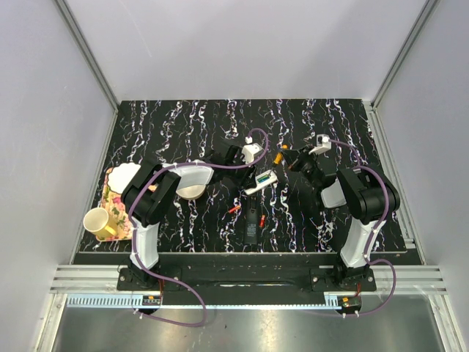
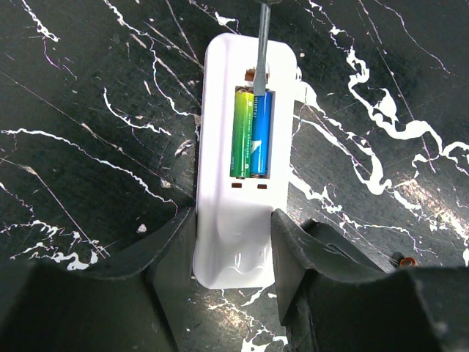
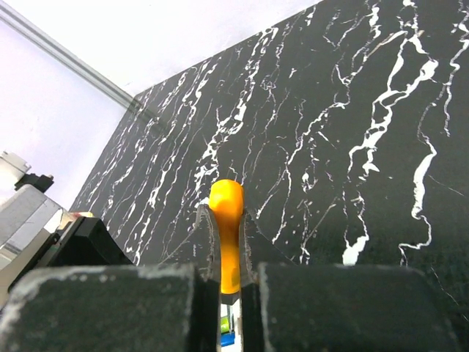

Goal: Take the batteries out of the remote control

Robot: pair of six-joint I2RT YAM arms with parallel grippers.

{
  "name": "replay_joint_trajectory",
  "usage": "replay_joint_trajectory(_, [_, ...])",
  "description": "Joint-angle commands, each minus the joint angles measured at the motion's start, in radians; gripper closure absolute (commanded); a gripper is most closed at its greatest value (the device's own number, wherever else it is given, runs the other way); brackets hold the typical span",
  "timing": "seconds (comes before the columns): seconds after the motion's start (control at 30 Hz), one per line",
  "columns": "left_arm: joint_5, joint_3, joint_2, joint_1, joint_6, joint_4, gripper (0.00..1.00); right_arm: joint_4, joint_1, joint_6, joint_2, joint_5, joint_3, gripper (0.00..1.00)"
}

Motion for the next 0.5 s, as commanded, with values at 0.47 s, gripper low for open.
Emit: replay_joint_trajectory(0.47, [-0.068, 0.017, 0.085, -0.017, 0.012, 0.028, 1.0, 0.213, 0.017, 0.028, -0.034, -0.108, 0.036, 1.0])
